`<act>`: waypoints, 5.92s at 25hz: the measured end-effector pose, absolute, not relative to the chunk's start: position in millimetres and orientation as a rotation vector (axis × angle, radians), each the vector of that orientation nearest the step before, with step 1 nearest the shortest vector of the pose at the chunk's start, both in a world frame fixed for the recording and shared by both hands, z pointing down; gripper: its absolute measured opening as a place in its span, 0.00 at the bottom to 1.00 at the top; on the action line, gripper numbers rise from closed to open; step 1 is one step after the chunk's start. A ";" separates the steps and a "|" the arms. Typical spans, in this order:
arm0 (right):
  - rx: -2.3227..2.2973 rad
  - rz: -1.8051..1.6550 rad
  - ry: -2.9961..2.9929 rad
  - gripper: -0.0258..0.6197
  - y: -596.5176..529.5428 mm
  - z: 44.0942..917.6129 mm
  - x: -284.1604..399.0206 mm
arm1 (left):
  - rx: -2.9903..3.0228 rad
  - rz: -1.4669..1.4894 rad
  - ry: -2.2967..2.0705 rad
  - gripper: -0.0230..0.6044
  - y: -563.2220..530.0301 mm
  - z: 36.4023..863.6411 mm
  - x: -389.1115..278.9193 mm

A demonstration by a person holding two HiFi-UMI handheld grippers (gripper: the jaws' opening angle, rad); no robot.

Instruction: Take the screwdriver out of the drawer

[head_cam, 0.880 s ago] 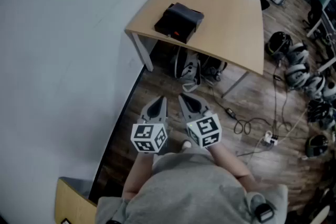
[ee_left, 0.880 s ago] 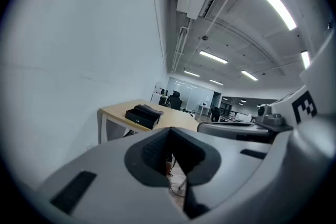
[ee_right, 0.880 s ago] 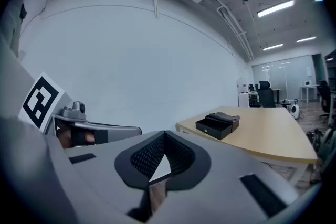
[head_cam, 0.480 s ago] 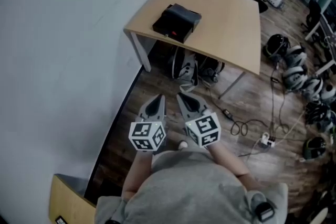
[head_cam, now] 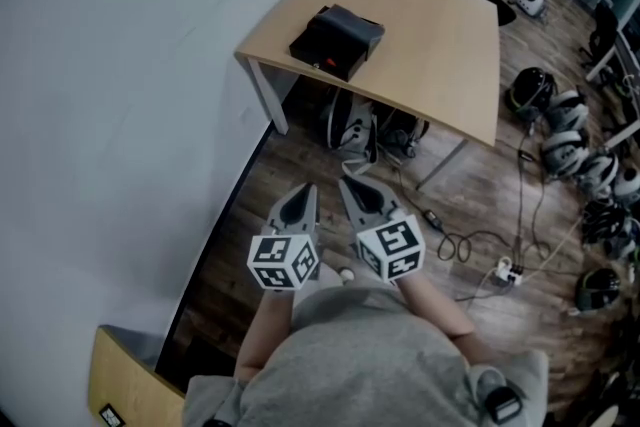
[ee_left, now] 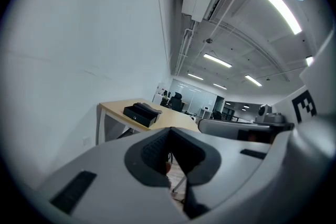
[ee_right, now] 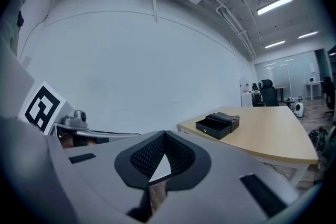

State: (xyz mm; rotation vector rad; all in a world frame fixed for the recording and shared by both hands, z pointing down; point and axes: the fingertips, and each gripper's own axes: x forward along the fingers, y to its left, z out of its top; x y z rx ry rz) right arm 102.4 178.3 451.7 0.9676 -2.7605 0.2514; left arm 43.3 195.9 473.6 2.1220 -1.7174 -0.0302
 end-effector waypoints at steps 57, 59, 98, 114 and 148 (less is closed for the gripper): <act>1.149 0.273 -2.666 0.04 -182.7 450.0 -55.9 | 2.210 0.017 -1.545 0.04 -173.2 467.9 -118.0; 1.173 0.271 -2.647 0.04 -191.3 452.9 -54.4 | 2.210 0.021 -1.536 0.04 -180.3 469.2 -120.6; 0.687 0.550 -1.990 0.17 -298.0 641.9 -39.0 | 2.030 0.144 -1.505 0.04 -292.5 549.8 -146.1; 0.494 0.594 -1.875 0.22 -288.4 680.4 -53.7 | 2.005 0.138 -1.539 0.04 -315.1 554.4 -149.1; 0.978 0.465 -2.227 0.14 -276.9 561.3 -40.1 | 2.087 0.089 -1.552 0.04 -242.1 518.0 -132.8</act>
